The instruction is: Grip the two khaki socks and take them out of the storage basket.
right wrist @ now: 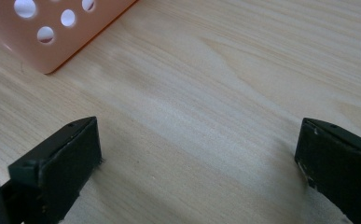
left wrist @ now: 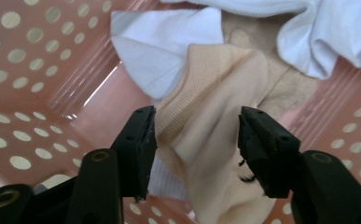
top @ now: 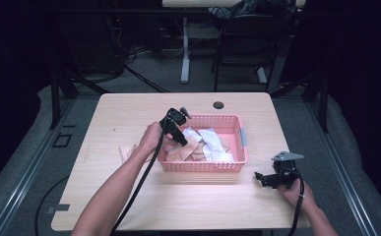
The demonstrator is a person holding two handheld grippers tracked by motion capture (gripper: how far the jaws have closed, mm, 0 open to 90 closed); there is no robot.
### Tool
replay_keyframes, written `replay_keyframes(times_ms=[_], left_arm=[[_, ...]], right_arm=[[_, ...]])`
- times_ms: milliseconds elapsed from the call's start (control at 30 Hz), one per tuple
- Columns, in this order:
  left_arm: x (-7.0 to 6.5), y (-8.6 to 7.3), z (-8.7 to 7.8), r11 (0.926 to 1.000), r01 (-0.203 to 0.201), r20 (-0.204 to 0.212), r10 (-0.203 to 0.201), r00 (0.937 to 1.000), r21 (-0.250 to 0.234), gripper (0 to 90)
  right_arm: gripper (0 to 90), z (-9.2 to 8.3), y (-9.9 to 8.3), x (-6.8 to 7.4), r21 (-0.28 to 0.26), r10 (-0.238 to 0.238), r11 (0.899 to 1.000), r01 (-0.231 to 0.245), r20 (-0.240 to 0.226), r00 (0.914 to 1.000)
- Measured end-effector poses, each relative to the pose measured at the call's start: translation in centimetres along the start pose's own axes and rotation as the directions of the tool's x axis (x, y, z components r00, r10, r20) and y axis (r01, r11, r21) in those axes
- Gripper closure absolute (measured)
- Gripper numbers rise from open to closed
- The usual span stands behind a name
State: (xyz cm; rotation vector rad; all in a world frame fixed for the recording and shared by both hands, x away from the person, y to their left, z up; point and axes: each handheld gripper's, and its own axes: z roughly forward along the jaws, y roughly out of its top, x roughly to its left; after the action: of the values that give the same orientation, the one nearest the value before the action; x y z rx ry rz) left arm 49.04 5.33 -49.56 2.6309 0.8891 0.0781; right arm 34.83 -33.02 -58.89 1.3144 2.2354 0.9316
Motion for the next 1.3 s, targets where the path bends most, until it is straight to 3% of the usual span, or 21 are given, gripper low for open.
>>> replay_keyframes(times_ms=[300,400,1300], left_arm=[[-0.3,-0.3,-0.5,0.9997,-0.019,0.003,0.019,0.9998,0.012,79.1],[-0.2,-0.4,-0.8,0.9998,-0.016,0.003,0.016,0.9999,0.007,84.3],[0.3,0.0,-6.7,0.9974,-0.031,-0.022,0.03,0.9993,-0.064,85.9]], right_arm=[[0.0,0.0,0.0,0.0,0.0,0.001,1.0,-0.001,0.0,1.0],[0.0,0.0,0.0,0.0,0.0,0.001,1.0,-0.001,0.001,1.0],[0.0,0.0,0.0,0.0,0.002,-0.002,1.0,0.002,0.002,1.0]])
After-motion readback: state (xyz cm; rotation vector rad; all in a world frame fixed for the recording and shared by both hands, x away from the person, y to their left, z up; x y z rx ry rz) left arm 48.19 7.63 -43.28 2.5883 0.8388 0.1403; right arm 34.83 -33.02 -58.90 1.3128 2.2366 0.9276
